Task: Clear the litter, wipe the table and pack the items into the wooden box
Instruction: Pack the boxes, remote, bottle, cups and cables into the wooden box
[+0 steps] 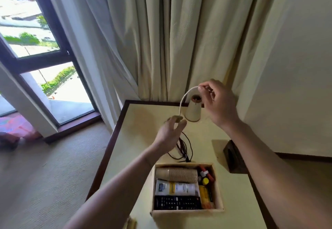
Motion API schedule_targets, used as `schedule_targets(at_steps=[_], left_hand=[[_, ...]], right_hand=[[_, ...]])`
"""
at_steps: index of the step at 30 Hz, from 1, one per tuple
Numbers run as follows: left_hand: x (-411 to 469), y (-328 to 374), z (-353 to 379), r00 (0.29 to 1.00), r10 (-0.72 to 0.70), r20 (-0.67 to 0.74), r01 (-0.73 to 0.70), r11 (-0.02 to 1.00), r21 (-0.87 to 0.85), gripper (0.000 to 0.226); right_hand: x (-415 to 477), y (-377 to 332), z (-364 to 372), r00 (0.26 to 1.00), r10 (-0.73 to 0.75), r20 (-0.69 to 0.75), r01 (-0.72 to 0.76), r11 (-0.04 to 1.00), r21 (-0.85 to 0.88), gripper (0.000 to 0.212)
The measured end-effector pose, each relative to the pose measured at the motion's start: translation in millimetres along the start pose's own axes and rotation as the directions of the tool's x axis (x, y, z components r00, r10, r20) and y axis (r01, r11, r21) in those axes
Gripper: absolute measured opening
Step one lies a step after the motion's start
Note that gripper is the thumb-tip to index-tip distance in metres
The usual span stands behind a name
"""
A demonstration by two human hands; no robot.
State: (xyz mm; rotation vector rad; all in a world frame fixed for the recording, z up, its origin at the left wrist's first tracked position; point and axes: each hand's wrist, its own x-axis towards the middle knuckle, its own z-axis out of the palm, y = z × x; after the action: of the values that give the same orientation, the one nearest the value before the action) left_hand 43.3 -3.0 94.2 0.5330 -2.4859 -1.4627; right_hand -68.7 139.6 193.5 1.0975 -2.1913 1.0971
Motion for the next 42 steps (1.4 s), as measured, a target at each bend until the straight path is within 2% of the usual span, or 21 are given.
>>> schedule_targets(at_steps=[1, 4, 6, 8, 11, 15, 18, 20, 22, 24, 26, 28, 31, 33, 35, 36, 37, 38, 40, 41, 42], left_hand=[[7, 12, -6, 0.999, 0.008, -0.035, -0.009, 0.999, -0.037, 0.035], [20, 41, -30, 0.989, 0.050, -0.136, -0.069, 0.988, -0.140, 0.033], [27, 64, -50, 0.980, 0.079, -0.182, -0.123, 0.962, -0.243, 0.029], [32, 90, -69, 0.977, 0.095, -0.192, -0.159, 0.920, -0.359, 0.023], [38, 123, -90, 0.958, 0.189, -0.214, -0.254, 0.907, -0.336, 0.024], [39, 161, -113, 0.947, 0.275, -0.164, -0.320, 0.842, -0.435, 0.027], [38, 173, -131, 0.933, 0.302, -0.195, -0.359, 0.770, -0.527, 0.026], [37, 165, -137, 0.924, 0.319, -0.210, -0.380, 0.817, -0.434, 0.021], [38, 142, -133, 0.928, 0.318, -0.194, -0.347, 0.927, -0.144, 0.014], [36, 109, -123, 0.956, 0.248, -0.156, -0.233, 0.966, 0.108, 0.012], [27, 76, -104, 0.982, 0.133, -0.134, -0.105, 0.974, 0.201, 0.013], [12, 51, -79, 0.997, 0.009, -0.079, 0.002, 0.991, 0.133, 0.012], [-9, 33, -38, 0.996, -0.043, 0.074, 0.044, 0.999, -0.011, 0.060], [-11, 35, -12, 0.993, -0.038, 0.110, 0.045, 0.997, -0.062, 0.073], [-9, 42, 6, 0.992, -0.032, 0.125, 0.056, 0.980, -0.194, 0.055], [-10, 46, 12, 0.992, -0.020, 0.125, 0.050, 0.968, -0.245, 0.042], [-10, 49, 14, 0.994, -0.004, 0.110, 0.032, 0.967, -0.251, 0.034], [-11, 50, 12, 0.995, 0.010, 0.097, 0.011, 0.977, -0.213, 0.037], [-22, 48, -3, 0.991, -0.007, 0.131, 0.022, 0.993, -0.119, 0.064], [-29, 42, -13, 0.989, -0.032, 0.142, 0.050, 0.990, -0.130, 0.070], [-36, 34, -23, 0.989, -0.059, 0.136, 0.083, 0.980, -0.178, 0.064]], right_hand=[[6, -2, -4, 0.999, -0.002, -0.048, 0.002, 1.000, 0.007, 0.016], [16, -6, -13, 0.991, 0.094, -0.097, -0.087, 0.993, 0.074, 0.025], [13, -5, -15, 0.975, 0.222, -0.026, -0.217, 0.969, 0.121, 0.029], [3, 1, -10, 0.944, 0.326, 0.052, -0.330, 0.925, 0.190, 0.024], [-22, 13, 3, 0.915, 0.372, 0.157, -0.401, 0.882, 0.246, 0.013], [-56, 25, 25, 0.844, 0.407, 0.351, -0.468, 0.877, 0.110, 0.014], [-72, 40, 38, 0.760, 0.519, 0.392, -0.587, 0.807, 0.069, 0.021], [-76, 48, 37, 0.729, 0.589, 0.349, -0.654, 0.751, 0.098, 0.027], [-69, 49, 31, 0.732, 0.614, 0.294, -0.670, 0.726, 0.153, 0.029], [-51, 38, 20, 0.747, 0.615, 0.251, -0.664, 0.702, 0.257, 0.029], [-26, 22, 7, 0.790, 0.579, 0.200, -0.612, 0.724, 0.318, 0.030], [-4, 3, -5, 0.849, 0.502, 0.167, -0.529, 0.794, 0.300, 0.027], [22, -28, -14, 0.883, 0.424, 0.203, -0.470, 0.797, 0.379, 0.022], [36, -45, -12, 0.847, 0.429, 0.315, -0.532, 0.664, 0.526, 0.021], [46, -55, -12, 0.814, 0.418, 0.403, -0.578, 0.515, 0.632, 0.020], [47, -56, -13, 0.821, 0.412, 0.395, -0.568, 0.531, 0.628, 0.020], [46, -55, -16, 0.842, 0.402, 0.360, -0.539, 0.596, 0.596, 0.019], [43, -53, -20, 0.868, 0.385, 0.312, -0.496, 0.686, 0.533, 0.018], [31, -44, -31, 0.907, 0.350, 0.234, -0.418, 0.816, 0.399, 0.017], [24, -36, -36, 0.917, 0.336, 0.213, -0.393, 0.850, 0.352, 0.018], [17, -29, -41, 0.926, 0.326, 0.193, -0.372, 0.875, 0.310, 0.020]])
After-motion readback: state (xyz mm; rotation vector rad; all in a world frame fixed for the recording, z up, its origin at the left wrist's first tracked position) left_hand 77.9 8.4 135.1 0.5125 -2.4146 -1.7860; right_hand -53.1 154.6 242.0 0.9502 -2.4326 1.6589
